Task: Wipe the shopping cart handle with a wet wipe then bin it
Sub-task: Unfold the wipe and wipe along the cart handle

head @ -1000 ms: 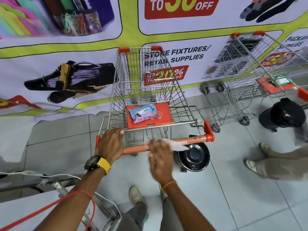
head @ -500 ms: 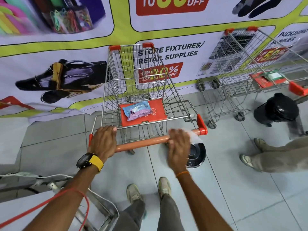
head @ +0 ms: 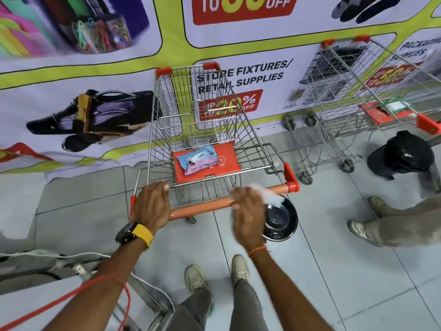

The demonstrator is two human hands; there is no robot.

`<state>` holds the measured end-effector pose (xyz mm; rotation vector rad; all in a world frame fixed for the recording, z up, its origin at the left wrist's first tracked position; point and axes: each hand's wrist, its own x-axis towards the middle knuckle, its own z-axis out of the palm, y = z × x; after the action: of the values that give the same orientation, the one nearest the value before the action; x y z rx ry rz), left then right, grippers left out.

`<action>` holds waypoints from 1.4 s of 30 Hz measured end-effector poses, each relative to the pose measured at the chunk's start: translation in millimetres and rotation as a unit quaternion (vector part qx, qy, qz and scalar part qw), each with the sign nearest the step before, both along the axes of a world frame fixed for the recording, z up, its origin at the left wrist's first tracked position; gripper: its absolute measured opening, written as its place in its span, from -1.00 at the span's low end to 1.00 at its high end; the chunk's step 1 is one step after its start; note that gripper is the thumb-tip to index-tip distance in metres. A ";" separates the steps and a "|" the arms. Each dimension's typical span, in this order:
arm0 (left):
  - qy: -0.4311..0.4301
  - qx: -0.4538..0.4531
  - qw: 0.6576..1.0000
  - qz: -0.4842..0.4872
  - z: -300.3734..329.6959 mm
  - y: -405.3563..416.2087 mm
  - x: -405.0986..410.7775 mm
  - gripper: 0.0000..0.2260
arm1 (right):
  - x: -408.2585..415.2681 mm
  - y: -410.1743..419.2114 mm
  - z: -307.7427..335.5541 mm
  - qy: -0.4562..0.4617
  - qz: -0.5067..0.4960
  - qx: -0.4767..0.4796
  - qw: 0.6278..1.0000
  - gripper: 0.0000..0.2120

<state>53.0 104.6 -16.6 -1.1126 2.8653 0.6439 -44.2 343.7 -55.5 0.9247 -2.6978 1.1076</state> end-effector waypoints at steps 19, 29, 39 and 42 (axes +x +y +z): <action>-0.003 0.012 1.000 0.010 1.5 -5.5 2.5 -0.63 | 16.7 -27.8 6.0 -0.016 0.047 0.018 0.999 -0.53; 0.002 0.006 1.000 0.010 -2.9 -9.4 5.8 -0.62 | -18.5 12.4 7.5 0.018 0.023 -0.014 0.999 -0.69; 0.002 0.009 1.000 0.005 -2.7 -12.1 2.3 -0.62 | 32.8 -41.1 -2.2 0.009 0.107 0.006 0.994 -0.68; -0.006 0.006 1.000 0.010 -1.3 -11.4 2.8 -0.62 | 71.8 -82.4 -1.3 0.032 0.209 0.028 0.977 -0.65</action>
<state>55.8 93.2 -17.8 -1.1401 2.8409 0.6517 27.6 261.4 -56.8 1.5613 -2.5600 1.0392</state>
